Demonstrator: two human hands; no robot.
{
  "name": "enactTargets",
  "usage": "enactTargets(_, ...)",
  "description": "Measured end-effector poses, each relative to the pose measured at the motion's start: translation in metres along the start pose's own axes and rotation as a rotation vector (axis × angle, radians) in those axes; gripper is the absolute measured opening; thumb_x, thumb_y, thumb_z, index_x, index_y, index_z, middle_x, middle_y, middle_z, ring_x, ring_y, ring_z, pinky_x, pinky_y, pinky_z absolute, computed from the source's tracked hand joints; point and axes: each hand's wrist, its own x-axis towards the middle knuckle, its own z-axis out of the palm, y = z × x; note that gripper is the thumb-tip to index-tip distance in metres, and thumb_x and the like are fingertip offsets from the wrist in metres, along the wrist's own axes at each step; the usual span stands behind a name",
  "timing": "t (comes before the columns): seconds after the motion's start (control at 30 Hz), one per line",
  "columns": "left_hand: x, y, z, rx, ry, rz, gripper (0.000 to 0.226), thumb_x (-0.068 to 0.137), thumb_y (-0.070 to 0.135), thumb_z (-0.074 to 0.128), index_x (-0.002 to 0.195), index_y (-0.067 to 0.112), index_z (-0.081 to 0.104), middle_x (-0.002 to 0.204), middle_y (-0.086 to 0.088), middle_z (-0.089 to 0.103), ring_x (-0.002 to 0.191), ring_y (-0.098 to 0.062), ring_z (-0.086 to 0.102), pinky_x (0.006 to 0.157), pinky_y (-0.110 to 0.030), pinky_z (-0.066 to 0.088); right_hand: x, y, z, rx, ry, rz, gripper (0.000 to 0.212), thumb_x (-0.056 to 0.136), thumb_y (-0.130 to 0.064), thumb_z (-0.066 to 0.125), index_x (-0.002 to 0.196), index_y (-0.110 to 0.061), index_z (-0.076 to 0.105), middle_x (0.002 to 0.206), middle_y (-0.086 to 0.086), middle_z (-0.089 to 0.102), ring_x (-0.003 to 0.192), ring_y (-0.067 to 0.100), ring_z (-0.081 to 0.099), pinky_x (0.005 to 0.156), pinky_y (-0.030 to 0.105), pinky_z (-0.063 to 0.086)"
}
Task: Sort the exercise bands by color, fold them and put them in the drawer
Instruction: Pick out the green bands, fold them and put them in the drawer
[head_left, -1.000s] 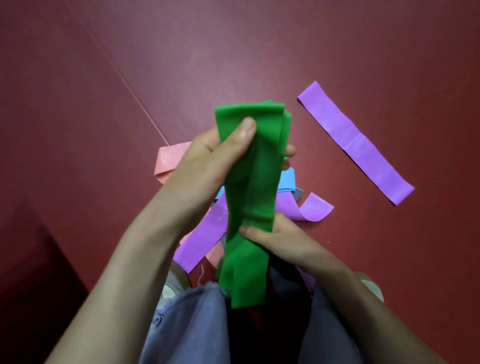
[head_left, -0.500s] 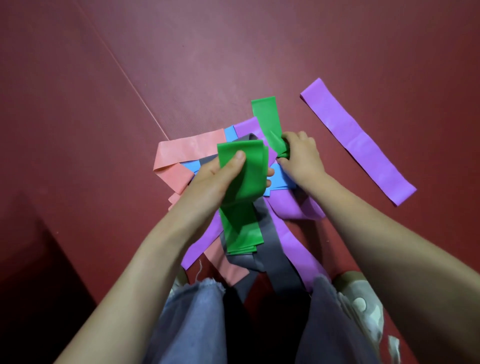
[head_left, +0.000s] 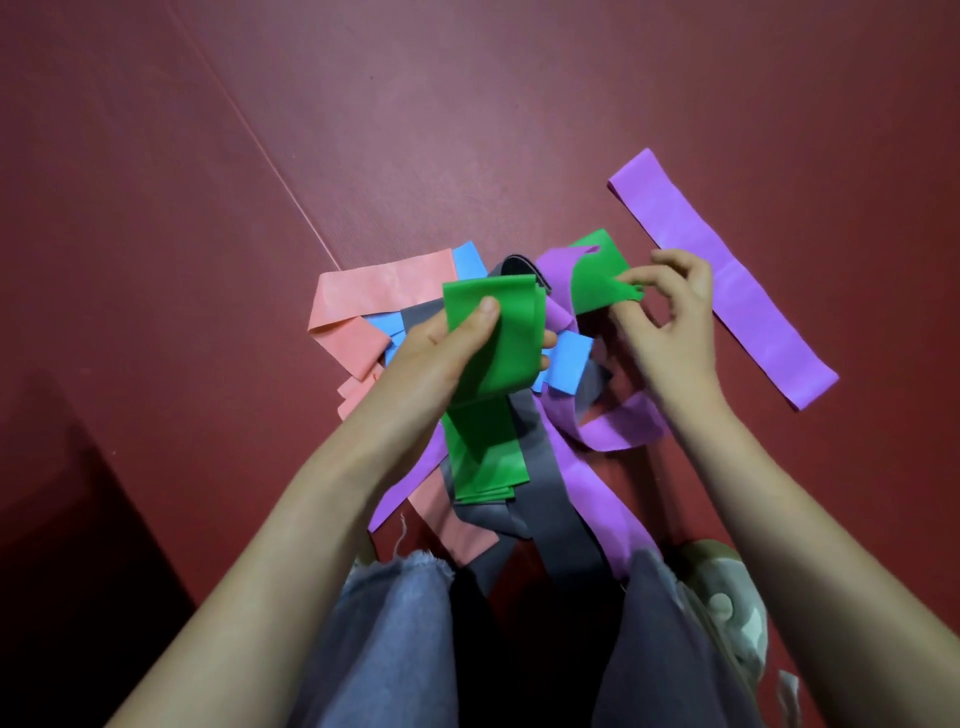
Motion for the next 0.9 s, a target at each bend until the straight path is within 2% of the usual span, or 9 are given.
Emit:
enactTargets(0.07,0.000,-0.001,0.000,-0.012,-0.008,0.004,0.031,0.080,0.038,0.043,0.079,0.028,0.072,0.084,0.005,0.074,0.081,-0.012,0.070,0.076,-0.023,0.056,-0.005,-0.014,-0.006,0.045,0.023,-0.045,0.015,0.073,-0.010,0.056,0.086,-0.013,0.063,0.105,0.005,0.050,0.108,0.017,0.048,0.091,0.004,0.032)
enactTargets(0.17,0.002,-0.004,0.003,-0.050,-0.009,-0.035,0.027,0.086,0.033,0.042,0.089,0.023,0.067,0.080,0.006,0.074,0.077,-0.015,0.071,0.081,-0.027,0.056,-0.007,-0.044,-0.010,0.201,0.000,-0.055,0.015,0.070,-0.013,0.050,0.075,-0.026,0.055,0.082,-0.008,0.059,0.084,0.003,0.054,0.080,0.009,0.039)
enactTargets(0.27,0.002,-0.003,0.009,-0.133,-0.049,-0.057,0.024,0.088,0.027,0.041,0.093,0.018,0.063,0.075,0.002,0.074,0.070,-0.015,0.071,0.078,-0.027,0.056,-0.007,-0.067,-0.010,0.267,-0.050,-0.026,0.022,0.069,-0.007,0.043,0.068,-0.028,0.049,0.061,-0.015,0.052,0.060,-0.002,0.044,0.059,0.011,0.037)
enactTargets(0.47,0.003,-0.001,0.010,-0.439,-0.100,-0.109,0.038,0.073,0.029,0.045,0.103,0.009,0.059,0.083,-0.001,0.074,0.070,-0.018,0.071,0.069,-0.029,0.059,-0.016,-0.076,0.000,0.388,-0.205,0.107,0.023,0.066,-0.010,0.040,0.071,-0.024,0.057,0.061,-0.013,0.056,0.057,-0.002,0.047,0.053,0.013,0.040)
enactTargets(0.63,0.003,-0.011,-0.003,-0.248,-0.068,-0.229,0.029,0.092,0.025,0.038,0.096,0.011,0.063,0.081,-0.005,0.074,0.066,-0.019,0.071,0.071,-0.030,0.058,-0.019,-0.054,-0.001,0.334,-0.214,0.203,0.030,0.063,-0.007,0.041,0.076,-0.026,0.059,0.067,-0.008,0.064,0.063,0.010,0.055,0.060,0.022,0.045)
enactTargets(0.7,0.001,-0.012,-0.006,-0.246,-0.060,-0.261,0.029,0.093,0.025,0.037,0.093,0.012,0.064,0.081,-0.006,0.074,0.065,-0.019,0.070,0.071,-0.030,0.057,-0.018,-0.047,-0.005,0.246,-0.234,0.104,0.032,0.065,-0.003,0.041,0.080,-0.026,0.058,0.069,-0.016,0.066,0.068,-0.003,0.060,0.072,0.017,0.047)
enactTargets(0.77,0.001,-0.010,-0.008,-0.316,-0.056,-0.271,0.029,0.093,0.025,0.038,0.091,0.012,0.064,0.080,-0.007,0.074,0.060,-0.020,0.069,0.067,-0.030,0.058,-0.019,-0.043,-0.007,0.052,-0.278,-0.077,0.035,0.067,-0.004,0.042,0.091,-0.021,0.061,0.088,-0.019,0.063,0.082,-0.011,0.057,0.082,0.007,0.040)
enactTargets(0.83,0.000,-0.007,-0.007,-0.403,-0.048,-0.279,0.029,0.093,0.024,0.037,0.091,0.011,0.063,0.079,-0.008,0.074,0.058,-0.019,0.068,0.060,-0.027,0.058,-0.020,-0.039,-0.008,-0.182,-0.325,-0.336,0.042,0.069,-0.008,0.043,0.106,-0.011,0.062,0.110,-0.002,0.062,0.103,0.000,0.052,0.094,0.011,0.034)
enactTargets(0.9,0.001,-0.006,-0.005,-0.452,-0.036,-0.280,0.029,0.093,0.024,0.037,0.091,0.010,0.063,0.080,-0.008,0.074,0.062,-0.019,0.069,0.056,-0.025,0.057,-0.022,-0.035,-0.008,-0.347,-0.382,-0.532,0.046,0.072,-0.008,0.049,0.116,-0.011,0.057,0.123,0.009,0.058,0.115,0.019,0.049,0.098,0.029,0.036)
